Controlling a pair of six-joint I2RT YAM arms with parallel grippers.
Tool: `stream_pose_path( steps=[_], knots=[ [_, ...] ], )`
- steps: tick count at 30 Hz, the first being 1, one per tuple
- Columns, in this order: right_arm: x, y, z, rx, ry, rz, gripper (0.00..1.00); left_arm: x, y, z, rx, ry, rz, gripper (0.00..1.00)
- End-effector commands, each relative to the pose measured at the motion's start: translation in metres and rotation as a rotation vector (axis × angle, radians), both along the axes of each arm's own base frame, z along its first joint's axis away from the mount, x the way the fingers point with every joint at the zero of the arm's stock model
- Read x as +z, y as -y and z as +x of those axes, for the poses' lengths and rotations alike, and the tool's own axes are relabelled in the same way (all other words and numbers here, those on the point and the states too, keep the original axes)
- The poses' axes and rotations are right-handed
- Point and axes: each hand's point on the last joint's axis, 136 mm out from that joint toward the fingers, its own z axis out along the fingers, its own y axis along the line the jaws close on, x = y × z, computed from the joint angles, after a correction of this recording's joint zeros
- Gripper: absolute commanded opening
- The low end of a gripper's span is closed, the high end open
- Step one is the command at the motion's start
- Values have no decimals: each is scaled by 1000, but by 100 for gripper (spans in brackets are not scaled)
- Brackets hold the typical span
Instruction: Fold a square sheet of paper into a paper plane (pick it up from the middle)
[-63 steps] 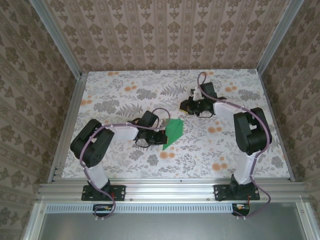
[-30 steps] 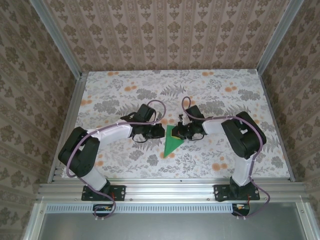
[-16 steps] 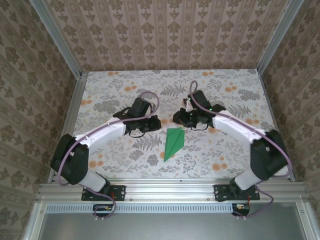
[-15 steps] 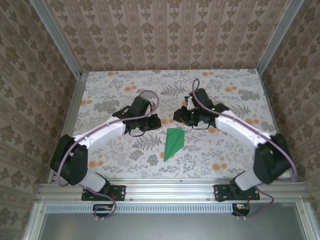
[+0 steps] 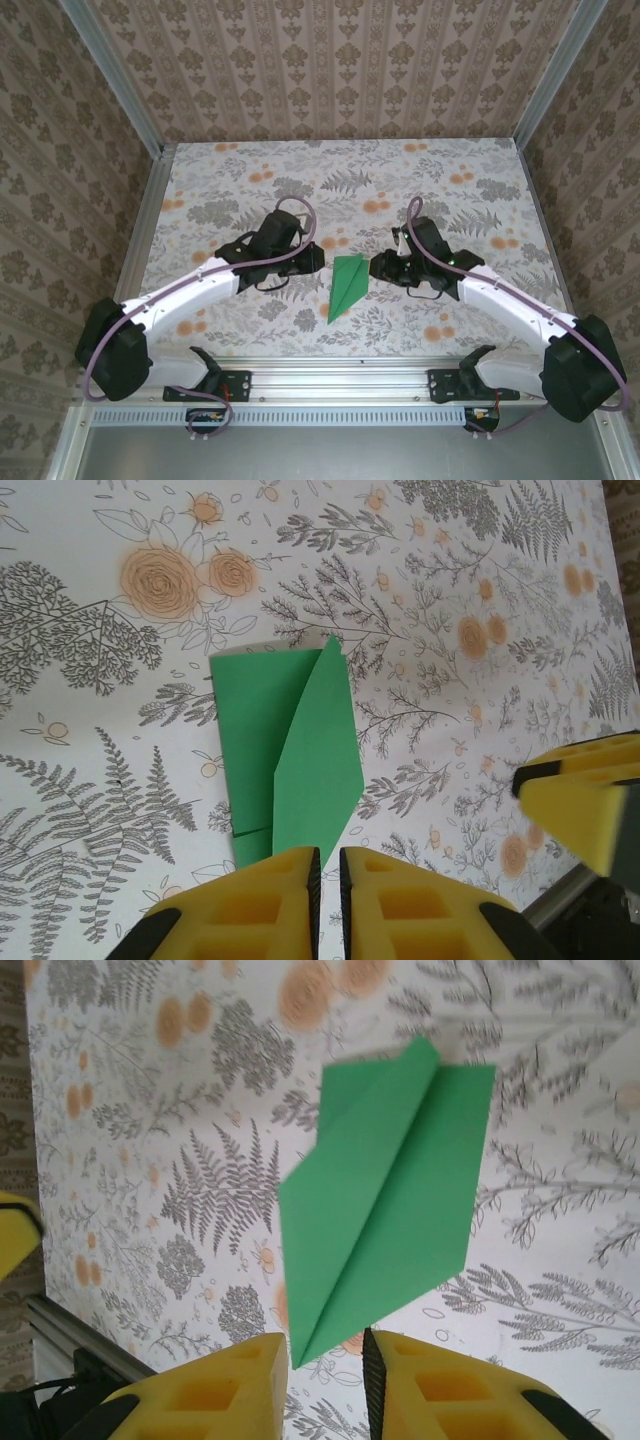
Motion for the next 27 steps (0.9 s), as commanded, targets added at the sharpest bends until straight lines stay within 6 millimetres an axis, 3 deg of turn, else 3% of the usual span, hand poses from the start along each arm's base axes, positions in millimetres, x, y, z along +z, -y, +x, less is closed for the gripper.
stream_pose_path(
  steps=[1,6,10,13,21,27],
  knots=[
    [15,-29,12,-5,39,147,28,8,2,5,3,30,-22,16],
    [5,-53,23,15,3,178,25,19,1,9,-32,61,-2,16],
    [-2,-55,29,-15,3,191,22,19,4,13,-53,33,-15,14],
    [-20,-56,35,-17,-32,155,20,16,14,9,-78,-4,-54,14],
    [-42,-80,54,54,-103,179,13,-2,47,-13,-171,-61,-37,12],
    [-65,-64,54,3,-143,167,12,-27,54,-21,-158,-115,6,10]
  ],
)
